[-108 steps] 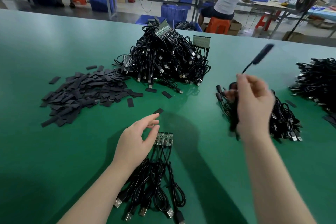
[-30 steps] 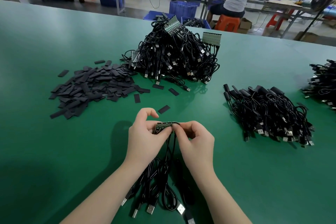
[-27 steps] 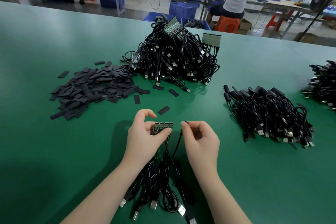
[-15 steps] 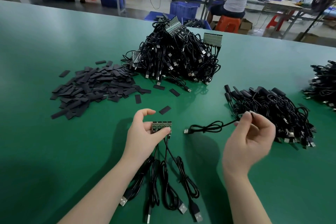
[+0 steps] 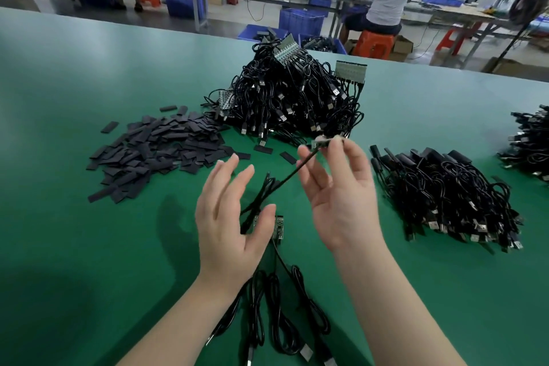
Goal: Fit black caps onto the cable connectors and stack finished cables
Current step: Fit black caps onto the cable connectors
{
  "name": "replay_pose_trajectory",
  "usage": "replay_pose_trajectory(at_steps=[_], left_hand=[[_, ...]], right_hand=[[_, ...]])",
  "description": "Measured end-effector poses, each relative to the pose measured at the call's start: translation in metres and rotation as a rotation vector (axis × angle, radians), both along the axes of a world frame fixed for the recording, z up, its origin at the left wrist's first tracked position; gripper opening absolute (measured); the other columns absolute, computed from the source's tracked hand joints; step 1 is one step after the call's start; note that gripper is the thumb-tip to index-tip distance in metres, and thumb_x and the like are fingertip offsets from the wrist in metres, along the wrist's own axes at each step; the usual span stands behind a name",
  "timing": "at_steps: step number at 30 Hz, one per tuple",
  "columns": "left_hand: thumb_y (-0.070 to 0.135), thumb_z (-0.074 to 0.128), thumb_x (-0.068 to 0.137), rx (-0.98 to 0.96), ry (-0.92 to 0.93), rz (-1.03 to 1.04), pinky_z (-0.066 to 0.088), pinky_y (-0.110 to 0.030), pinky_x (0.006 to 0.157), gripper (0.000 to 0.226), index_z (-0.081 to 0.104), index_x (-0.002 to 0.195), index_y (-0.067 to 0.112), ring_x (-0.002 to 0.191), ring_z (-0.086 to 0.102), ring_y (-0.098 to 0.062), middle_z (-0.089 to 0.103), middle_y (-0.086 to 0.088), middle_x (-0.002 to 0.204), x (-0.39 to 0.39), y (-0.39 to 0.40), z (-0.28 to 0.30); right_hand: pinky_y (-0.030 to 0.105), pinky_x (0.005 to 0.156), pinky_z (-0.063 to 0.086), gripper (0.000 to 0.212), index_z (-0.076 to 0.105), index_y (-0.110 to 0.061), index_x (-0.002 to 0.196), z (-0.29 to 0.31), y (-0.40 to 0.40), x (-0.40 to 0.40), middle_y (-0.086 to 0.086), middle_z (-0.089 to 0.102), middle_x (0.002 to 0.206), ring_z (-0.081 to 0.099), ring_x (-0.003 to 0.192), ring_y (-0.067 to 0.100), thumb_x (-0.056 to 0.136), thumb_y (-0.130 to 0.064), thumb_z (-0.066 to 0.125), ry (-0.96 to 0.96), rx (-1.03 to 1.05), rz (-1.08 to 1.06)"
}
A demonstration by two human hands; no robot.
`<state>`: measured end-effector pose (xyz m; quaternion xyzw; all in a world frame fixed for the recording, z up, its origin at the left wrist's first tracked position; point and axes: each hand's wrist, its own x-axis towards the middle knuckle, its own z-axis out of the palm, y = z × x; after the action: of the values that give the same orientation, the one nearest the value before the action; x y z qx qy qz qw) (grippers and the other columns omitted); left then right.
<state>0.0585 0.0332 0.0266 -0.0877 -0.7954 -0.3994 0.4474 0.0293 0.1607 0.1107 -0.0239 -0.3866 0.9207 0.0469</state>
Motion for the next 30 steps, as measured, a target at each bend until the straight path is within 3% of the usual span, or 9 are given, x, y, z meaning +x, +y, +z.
replay_pose_trajectory(at_steps=[3,5,8,12,16,21,24,27,30], left_hand=[[0.022,0.067,0.088,-0.224,0.108,0.263,0.038,-0.046,0.106,0.025,0.068,0.113,0.023,0.124,0.055,-0.022,0.064,0.001,0.124,-0.005,-0.004,-0.004],[0.019,0.071,0.085,-0.327,0.029,0.321,0.033,-0.046,0.111,0.025,0.072,0.108,0.029,0.118,0.059,-0.019,0.068,0.008,0.117,-0.007,-0.007,-0.006],[0.016,0.077,0.08,-0.423,-0.161,0.313,0.028,-0.045,0.112,0.032,0.073,0.108,0.031,0.113,0.062,-0.019,0.07,0.01,0.111,-0.008,-0.008,-0.011],[0.024,0.07,0.086,-0.391,-0.262,0.285,0.033,-0.041,0.108,0.023,0.074,0.108,0.029,0.107,0.065,-0.016,0.071,0.01,0.109,-0.007,-0.006,-0.01],[0.031,0.068,0.089,-0.374,-0.363,0.058,0.042,-0.036,0.103,0.031,0.07,0.119,0.023,0.11,0.064,-0.013,0.07,0.007,0.117,-0.007,0.0,-0.007],[0.016,0.076,0.082,-0.347,-0.469,0.067,0.053,-0.033,0.063,0.029,0.074,0.111,0.019,0.075,0.07,-0.022,0.075,0.003,0.089,-0.006,-0.001,-0.009],[0.026,0.07,0.089,-0.225,-0.537,0.047,0.052,-0.029,0.062,0.026,0.072,0.115,0.025,0.082,0.068,-0.017,0.073,0.006,0.096,-0.009,-0.004,-0.01],[0.033,0.065,0.092,-0.117,-0.584,0.012,0.045,-0.016,0.066,0.024,0.07,0.115,0.034,0.086,0.062,-0.002,0.069,0.015,0.106,-0.012,-0.004,-0.015],[0.034,0.064,0.091,-0.083,-0.603,-0.016,0.044,-0.013,0.069,0.023,0.07,0.114,0.036,0.084,0.058,0.002,0.067,0.019,0.109,-0.013,-0.004,-0.017]], right_hand=[[0.03,0.067,0.061,0.007,0.056,-0.015,0.094,-0.031,0.0,-0.001,0.003,0.072,0.091,0.074,0.082,0.023,0.096,-0.012,0.061,-0.217,0.099,0.0],[0.028,0.065,0.061,0.007,0.055,-0.013,0.095,-0.055,0.004,0.001,0.004,0.071,0.095,0.074,0.076,0.02,0.097,-0.012,0.061,-0.334,0.247,-0.033],[0.024,0.059,0.058,0.007,0.055,-0.012,0.094,-0.073,0.012,0.002,0.006,0.069,0.092,0.073,0.068,0.016,0.096,-0.011,0.062,-0.416,0.321,-0.097],[0.024,0.059,0.058,0.008,0.054,-0.01,0.094,-0.078,0.017,0.0,0.009,0.062,0.095,0.073,0.069,0.018,0.097,-0.009,0.061,-0.438,0.262,-0.106],[0.027,0.061,0.059,0.007,0.055,-0.006,0.09,-0.073,0.012,-0.002,0.007,0.067,0.077,0.072,0.068,0.02,0.095,-0.005,0.06,-0.439,0.269,0.103],[0.028,0.069,0.059,0.01,0.064,-0.015,0.091,-0.06,0.003,-0.018,-0.002,0.069,0.07,0.068,0.067,0.012,0.092,-0.024,0.067,-0.298,0.77,0.299],[0.033,0.072,0.055,0.011,0.064,-0.026,0.096,-0.053,0.001,-0.049,-0.007,0.073,0.084,0.067,0.076,0.015,0.093,-0.037,0.062,-0.198,1.043,0.145],[0.028,0.08,0.044,0.027,0.06,-0.027,0.121,-0.057,0.003,-0.087,-0.011,0.062,0.111,0.056,0.091,0.013,0.095,-0.033,0.058,-0.044,1.426,0.083],[0.035,0.093,0.045,0.045,0.047,-0.024,0.142,-0.065,0.004,-0.122,0.009,0.047,0.14,0.052,0.102,0.027,0.097,-0.027,0.054,0.01,1.747,0.191]])
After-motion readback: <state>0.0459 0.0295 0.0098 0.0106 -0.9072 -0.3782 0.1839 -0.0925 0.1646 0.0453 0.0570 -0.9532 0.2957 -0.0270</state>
